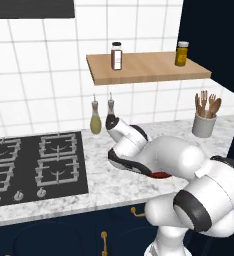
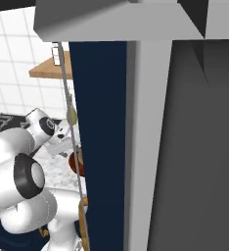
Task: Pick up the bowls on the counter and stack them on top of one another in the open cabinet. Place the smaller bowl on top of the larger bowl.
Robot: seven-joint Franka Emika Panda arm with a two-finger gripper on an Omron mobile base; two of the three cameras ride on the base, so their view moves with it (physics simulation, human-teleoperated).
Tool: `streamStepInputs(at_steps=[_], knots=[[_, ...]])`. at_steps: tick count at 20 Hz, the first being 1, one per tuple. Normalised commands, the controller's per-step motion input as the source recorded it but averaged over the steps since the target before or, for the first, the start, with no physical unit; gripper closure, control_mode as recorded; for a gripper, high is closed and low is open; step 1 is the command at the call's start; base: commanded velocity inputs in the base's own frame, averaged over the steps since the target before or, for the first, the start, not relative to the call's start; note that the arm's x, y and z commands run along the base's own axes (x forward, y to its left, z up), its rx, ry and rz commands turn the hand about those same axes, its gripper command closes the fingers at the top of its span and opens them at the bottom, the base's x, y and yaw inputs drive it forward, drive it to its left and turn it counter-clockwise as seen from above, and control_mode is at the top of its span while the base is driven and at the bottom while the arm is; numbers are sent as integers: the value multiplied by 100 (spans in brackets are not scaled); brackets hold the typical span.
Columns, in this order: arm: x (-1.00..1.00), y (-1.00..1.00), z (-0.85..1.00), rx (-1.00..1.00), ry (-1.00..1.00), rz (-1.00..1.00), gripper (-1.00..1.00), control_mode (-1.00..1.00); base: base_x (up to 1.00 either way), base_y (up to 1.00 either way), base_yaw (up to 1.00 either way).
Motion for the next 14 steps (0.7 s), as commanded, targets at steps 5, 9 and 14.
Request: streamStepInputs(at_steps=[5, 9, 14], knots=[[-20, 10, -51, 0, -2, -11, -100, -100, 0, 0, 0], [20, 1, -16, 0, -10, -9, -100, -100, 0, 0, 0], [27, 0, -21, 0, 0, -2, -100, -100, 0, 0, 0]])
